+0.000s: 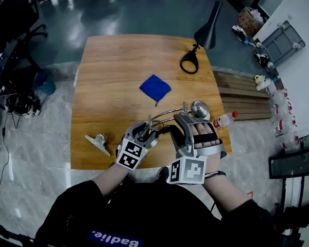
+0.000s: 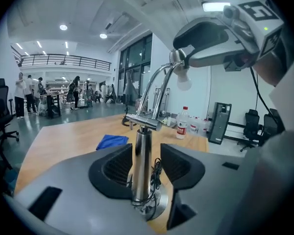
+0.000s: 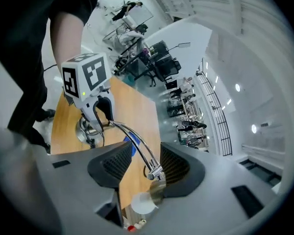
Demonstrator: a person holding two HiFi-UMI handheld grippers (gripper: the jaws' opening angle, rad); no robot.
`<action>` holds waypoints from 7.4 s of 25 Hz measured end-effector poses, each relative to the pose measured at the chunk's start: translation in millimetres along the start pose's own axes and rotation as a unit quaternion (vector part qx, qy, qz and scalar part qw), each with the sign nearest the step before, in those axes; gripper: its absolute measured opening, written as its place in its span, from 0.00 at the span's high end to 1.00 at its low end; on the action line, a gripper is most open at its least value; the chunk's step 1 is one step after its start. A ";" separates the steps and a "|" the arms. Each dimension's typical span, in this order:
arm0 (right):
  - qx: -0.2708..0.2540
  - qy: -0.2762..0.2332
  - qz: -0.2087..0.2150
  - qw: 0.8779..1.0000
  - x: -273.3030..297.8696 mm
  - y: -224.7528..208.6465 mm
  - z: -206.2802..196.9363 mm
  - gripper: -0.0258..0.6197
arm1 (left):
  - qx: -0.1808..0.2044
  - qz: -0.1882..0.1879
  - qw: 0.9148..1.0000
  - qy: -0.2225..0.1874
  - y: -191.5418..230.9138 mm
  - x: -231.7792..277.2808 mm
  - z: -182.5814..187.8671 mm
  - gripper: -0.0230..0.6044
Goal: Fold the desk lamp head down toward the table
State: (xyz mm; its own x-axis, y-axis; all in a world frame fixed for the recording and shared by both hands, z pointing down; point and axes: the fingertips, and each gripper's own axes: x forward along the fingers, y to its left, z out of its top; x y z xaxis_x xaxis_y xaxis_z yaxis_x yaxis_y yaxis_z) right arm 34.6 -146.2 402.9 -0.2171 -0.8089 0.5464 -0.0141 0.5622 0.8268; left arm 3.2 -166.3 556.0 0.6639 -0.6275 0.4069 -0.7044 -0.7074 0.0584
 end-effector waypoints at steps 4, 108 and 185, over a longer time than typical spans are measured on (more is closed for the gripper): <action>-0.047 0.034 -0.001 0.998 7.4 3.1 -11.0 0.70 | -0.006 -0.006 1.000 0.001 -4.6 9.1 -3.5 0.69; 0.280 -0.056 0.092 0.954 106.5 104.5 -80.7 0.82 | -0.032 0.044 0.998 -0.030 11.4 30.1 2.0 0.76; 0.534 -0.360 0.164 0.747 -65.5 23.6 22.8 0.95 | -0.033 -0.007 0.984 -0.176 -70.9 -127.3 121.1 0.95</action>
State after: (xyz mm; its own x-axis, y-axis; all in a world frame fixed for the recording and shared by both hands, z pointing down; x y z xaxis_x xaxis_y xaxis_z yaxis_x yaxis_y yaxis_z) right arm 26.2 -76.0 383.6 -0.8435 -0.5113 0.1644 -0.5319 0.8376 -0.1243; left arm -1.0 -75.6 389.7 0.7108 -0.7004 0.0658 -0.7022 -0.7010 0.1245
